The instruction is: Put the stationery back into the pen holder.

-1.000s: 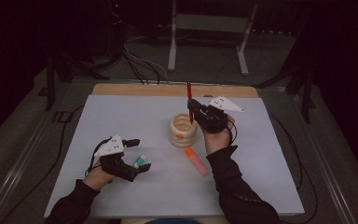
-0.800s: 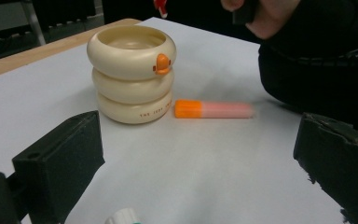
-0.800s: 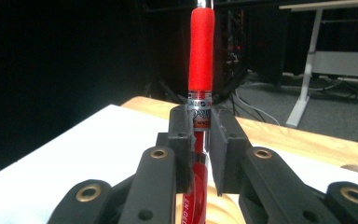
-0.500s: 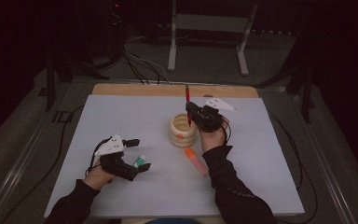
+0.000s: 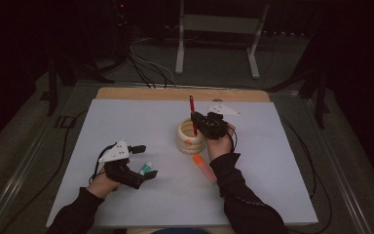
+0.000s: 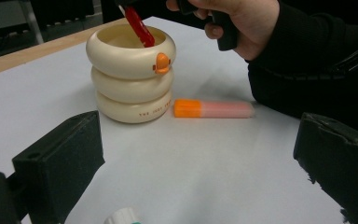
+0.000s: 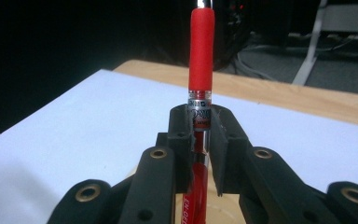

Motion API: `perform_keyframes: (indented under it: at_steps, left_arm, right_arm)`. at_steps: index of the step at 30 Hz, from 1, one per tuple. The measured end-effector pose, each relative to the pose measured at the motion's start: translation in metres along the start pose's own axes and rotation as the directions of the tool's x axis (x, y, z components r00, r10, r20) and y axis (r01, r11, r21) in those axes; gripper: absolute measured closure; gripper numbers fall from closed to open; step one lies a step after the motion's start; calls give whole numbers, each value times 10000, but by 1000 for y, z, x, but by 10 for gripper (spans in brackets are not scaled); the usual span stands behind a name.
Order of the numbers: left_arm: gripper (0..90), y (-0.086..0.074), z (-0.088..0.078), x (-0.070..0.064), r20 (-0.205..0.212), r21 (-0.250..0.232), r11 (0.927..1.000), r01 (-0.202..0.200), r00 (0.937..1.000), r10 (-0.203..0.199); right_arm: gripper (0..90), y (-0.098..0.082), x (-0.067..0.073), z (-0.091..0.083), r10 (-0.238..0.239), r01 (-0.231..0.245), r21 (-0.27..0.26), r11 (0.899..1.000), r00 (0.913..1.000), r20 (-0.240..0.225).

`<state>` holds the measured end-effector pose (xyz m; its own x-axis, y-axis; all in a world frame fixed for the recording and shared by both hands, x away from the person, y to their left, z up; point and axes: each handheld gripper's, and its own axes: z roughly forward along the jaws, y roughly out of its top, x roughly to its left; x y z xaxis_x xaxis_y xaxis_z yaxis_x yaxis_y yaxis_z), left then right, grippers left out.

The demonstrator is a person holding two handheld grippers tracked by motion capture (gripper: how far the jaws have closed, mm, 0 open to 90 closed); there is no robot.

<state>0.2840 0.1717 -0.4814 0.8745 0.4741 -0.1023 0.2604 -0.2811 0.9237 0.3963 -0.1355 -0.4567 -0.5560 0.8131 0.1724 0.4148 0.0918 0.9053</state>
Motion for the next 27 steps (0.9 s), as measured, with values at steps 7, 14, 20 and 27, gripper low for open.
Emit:
perform_keyframes:
  at_steps: [7,14,20,27]
  left_arm:
    - [20,0,0,0,10,13,10000,-8,10000,8]
    - [20,0,1,0,1,26,10000,28,10000,-28]
    - [20,0,1,0,14,62,10000,38,10000,-38]
    - [20,0,1,0,32,91,10000,18,10000,-19]
  right_arm:
    - [789,-6,-2,5,138,-136,538,9985,9999,-25]
    - [785,-8,-2,10,179,-182,1133,9934,9998,38]
    - [781,-9,2,13,-23,3,1568,9876,9999,122]
    - [641,-6,6,9,-239,183,1496,9886,9991,359]
